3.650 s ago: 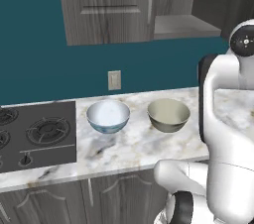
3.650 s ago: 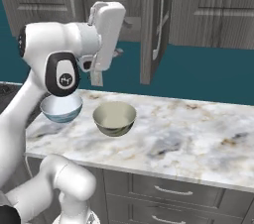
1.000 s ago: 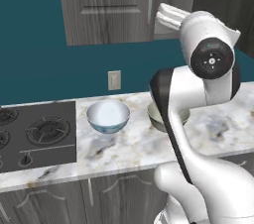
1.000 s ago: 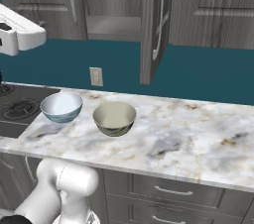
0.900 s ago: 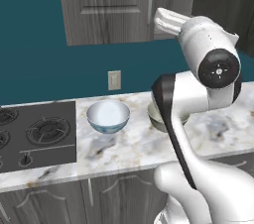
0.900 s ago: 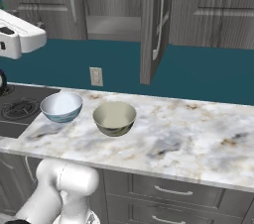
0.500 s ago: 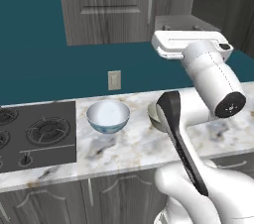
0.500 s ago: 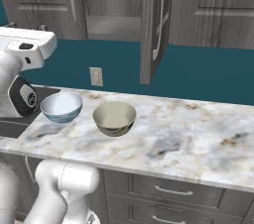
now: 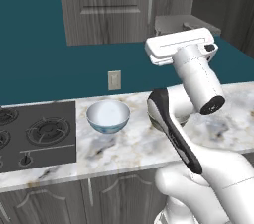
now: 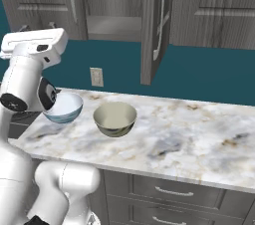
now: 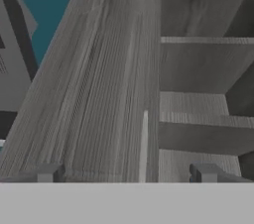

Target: Open the cabinet. Pick the bowls from the counter and place them in the cabinet. Then close the cabinet.

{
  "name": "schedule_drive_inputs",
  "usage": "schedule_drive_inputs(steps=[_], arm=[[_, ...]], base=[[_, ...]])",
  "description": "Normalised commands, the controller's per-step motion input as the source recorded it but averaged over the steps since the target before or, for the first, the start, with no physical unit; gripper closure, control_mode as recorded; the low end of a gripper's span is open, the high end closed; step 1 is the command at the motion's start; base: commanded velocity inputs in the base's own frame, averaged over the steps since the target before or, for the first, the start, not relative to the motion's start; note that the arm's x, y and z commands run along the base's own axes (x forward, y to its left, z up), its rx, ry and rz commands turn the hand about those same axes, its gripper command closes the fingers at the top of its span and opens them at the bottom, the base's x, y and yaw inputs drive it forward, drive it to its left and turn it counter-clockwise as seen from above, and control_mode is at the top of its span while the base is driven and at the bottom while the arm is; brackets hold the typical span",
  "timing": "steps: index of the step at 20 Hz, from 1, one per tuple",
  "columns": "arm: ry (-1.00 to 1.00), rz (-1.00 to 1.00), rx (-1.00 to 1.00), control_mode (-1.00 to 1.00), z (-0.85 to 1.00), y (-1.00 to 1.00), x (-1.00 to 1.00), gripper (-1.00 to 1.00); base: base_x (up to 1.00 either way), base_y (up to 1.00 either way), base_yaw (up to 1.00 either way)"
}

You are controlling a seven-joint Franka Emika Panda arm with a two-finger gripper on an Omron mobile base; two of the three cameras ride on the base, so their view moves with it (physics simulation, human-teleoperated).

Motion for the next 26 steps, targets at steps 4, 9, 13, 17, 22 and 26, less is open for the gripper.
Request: schedule_drive_inputs(steps=[4,9,13,17,22,26], arm=[[0.01,-0.02,-0.05,-1.00,0.00,0.14,0.61,-1.00],[0.01,-0.01,-0.07,-1.00,0.00,0.16,0.68,-1.00],[0.00,0.00,-0.06,-1.00,0.00,0.08,0.57,-1.00],[-0.01,-0.01,-0.03,-1.00,0.00,-0.03,0.28,-1.00],[-0.03,-0.08,0.05,-1.00,-0.01,-0.15,0.05,-1.00],[0.00,-0.04,0.16,-1.00,0.00,-0.26,0.38,-1.00]], base=[[0.00,0.00,0.00],[0.00,0.00,0.00],[0.00,0.00,0.00],[0.00,0.00,0.00],[0.00,0.00,0.00],[0.00,0.00,0.00]])
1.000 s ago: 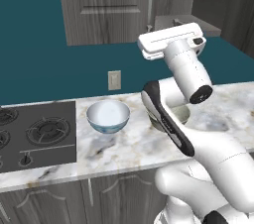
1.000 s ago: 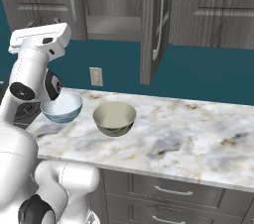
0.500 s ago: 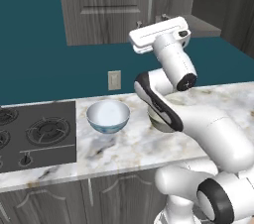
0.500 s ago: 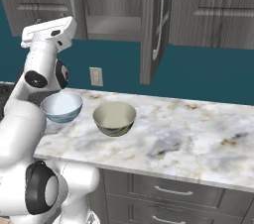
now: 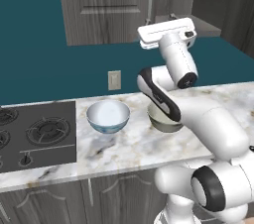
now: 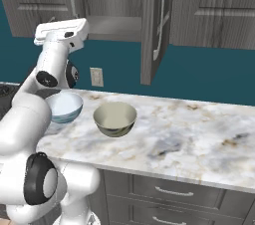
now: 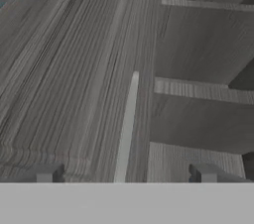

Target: Open the cabinet. Pick the bowls from the counter and place them in the cabinet. Then close the cabinet.

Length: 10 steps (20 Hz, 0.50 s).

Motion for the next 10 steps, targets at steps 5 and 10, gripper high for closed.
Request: schedule_drive_inputs(steps=[5,10], arm=[[0.01,-0.04,0.15,-1.00,0.00,-0.06,0.48,-1.00],[0.00,-0.04,0.08,-1.00,0.00,0.00,0.53,-1.00]], base=[[0.00,0.00,0.00],[0.00,0.00,0.00]])
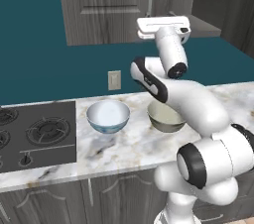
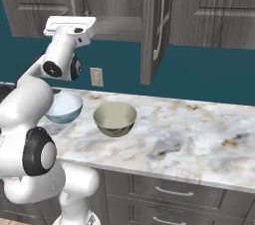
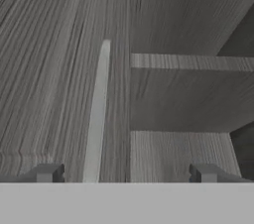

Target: Open the cabinet. Pick the bowls from the counter and place them in the cabinet. Then close the cabinet.

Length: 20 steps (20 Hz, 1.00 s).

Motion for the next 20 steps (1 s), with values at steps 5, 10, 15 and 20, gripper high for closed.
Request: schedule_drive_inputs(steps=[5,10,15,20], arm=[[-0.02,-0.06,0.02,-1.00,0.00,0.11,0.54,-1.00],[-0.30,-0.16,-0.06,-1.00,0.08,0.52,0.04,-1.00],[-0.28,-0.19,-0.07,-1.00,0.04,0.52,0.21,-1.00],[-0.02,-0.16,0.03,-1.00,-0.05,-0.11,0.66,-1.00]], base=[[0.00,0.00,0.00],[0.00,0.00,0.00],[0.00,0.00,0.00],[0.00,0.00,0.00]])
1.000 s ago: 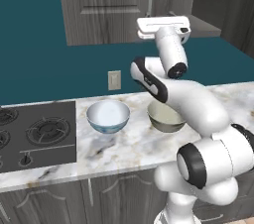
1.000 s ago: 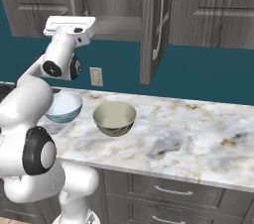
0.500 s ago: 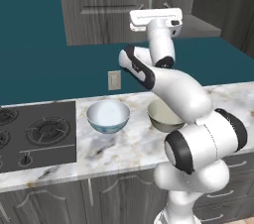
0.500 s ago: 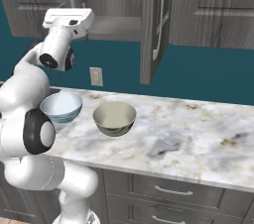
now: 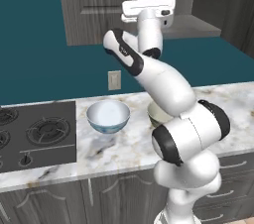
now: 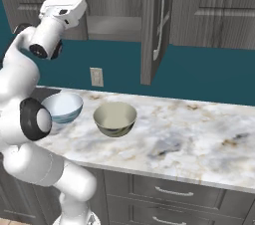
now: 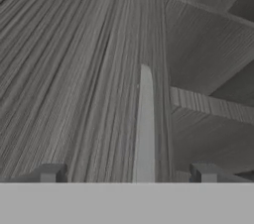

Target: Open the cabinet. Pick the bowls from the counter and place them in the cabinet. Then close the cabinet.

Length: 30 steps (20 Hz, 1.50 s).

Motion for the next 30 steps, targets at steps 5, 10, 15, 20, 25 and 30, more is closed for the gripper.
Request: schedule_drive_inputs(steps=[5,10,15,20,25,30], arm=[[0.23,-0.14,0.03,-1.00,-0.64,0.07,0.53,-1.00],[0.45,-0.02,0.13,-1.00,-0.45,-0.47,0.85,-1.00],[0.54,0.16,0.30,-1.00,-0.21,-0.92,0.97,-1.00],[0.59,0.34,0.05,-1.00,-0.91,-0.07,1.00,1.00],[0.24,0.15,-0.05,-1.00,-0.62,0.52,0.98,1.00],[0.01,0.00,-0.18,-1.00,-0.06,0.90,0.40,1.00]], base=[[0.00,0.00,0.00],[0.00,0.00,0.00],[0.00,0.00,0.00],[0.00,0.00,0.00],[0.00,0.00,0.00],[0.00,0.00,0.00]])
